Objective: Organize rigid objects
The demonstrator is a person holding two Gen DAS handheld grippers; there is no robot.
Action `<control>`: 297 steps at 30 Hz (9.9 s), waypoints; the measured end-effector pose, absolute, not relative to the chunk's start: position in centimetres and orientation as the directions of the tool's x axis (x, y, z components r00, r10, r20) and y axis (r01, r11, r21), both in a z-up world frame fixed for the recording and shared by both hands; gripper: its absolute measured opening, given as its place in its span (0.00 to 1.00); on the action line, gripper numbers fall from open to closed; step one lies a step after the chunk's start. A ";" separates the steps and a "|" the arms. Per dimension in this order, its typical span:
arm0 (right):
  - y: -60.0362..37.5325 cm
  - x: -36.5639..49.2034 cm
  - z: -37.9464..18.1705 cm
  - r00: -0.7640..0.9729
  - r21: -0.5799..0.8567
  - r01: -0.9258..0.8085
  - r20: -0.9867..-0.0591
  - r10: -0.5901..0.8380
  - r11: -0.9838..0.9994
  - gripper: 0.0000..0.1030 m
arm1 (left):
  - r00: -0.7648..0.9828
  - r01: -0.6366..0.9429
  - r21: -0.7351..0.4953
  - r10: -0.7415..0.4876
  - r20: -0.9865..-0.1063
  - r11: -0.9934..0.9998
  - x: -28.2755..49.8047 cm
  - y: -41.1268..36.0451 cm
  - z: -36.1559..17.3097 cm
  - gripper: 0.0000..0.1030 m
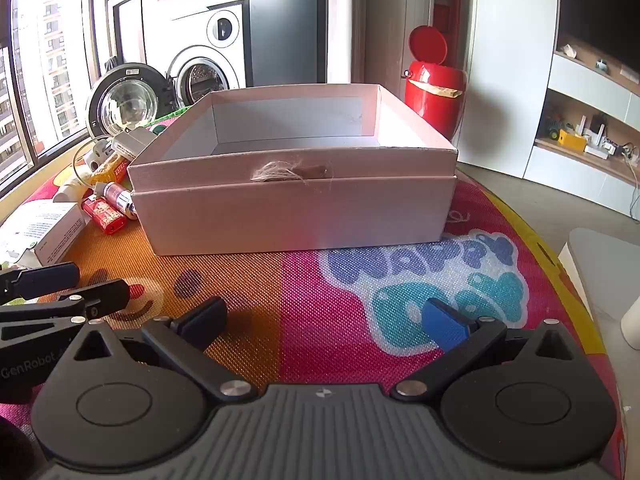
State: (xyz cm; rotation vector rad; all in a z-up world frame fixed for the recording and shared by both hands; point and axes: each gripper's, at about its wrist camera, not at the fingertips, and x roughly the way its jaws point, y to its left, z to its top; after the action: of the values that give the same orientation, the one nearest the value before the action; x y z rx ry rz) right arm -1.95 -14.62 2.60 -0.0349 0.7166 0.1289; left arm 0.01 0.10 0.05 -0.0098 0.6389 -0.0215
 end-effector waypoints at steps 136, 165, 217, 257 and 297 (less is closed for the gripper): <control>-14.9 -0.8 3.3 0.678 0.014 -0.197 -0.721 0.146 0.980 1.00 | 0.808 0.012 0.071 0.032 -0.589 0.997 2.4 9.4 3.6 0.64; -15.1 -0.9 3.2 0.677 0.015 -0.209 -0.719 0.156 0.978 1.00 | 0.811 -0.081 0.011 0.073 -0.581 0.997 3.4 10.8 2.2 0.69; 13.4 8.0 8.2 0.539 -0.048 -0.692 -0.699 0.470 0.721 0.21 | 0.806 -0.119 -0.218 -0.034 -0.591 0.969 -3.8 21.9 2.5 0.72; -24.0 -8.8 15.2 0.752 0.110 -0.372 -0.547 0.368 0.922 0.20 | 0.846 0.311 -0.220 -0.375 -0.379 0.925 9.0 0.7 13.1 0.69; -11.1 -1.8 9.5 0.673 -0.042 -0.530 -0.629 0.389 0.847 0.30 | 0.735 0.024 -0.238 -0.178 -0.654 0.971 10.8 9.2 2.9 0.34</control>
State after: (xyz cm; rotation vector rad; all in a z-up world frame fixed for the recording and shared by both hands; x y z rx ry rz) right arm -1.81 -11.10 9.49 -0.2297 0.6515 0.5223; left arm 10.76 9.20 2.87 -0.2205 0.7386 -0.1121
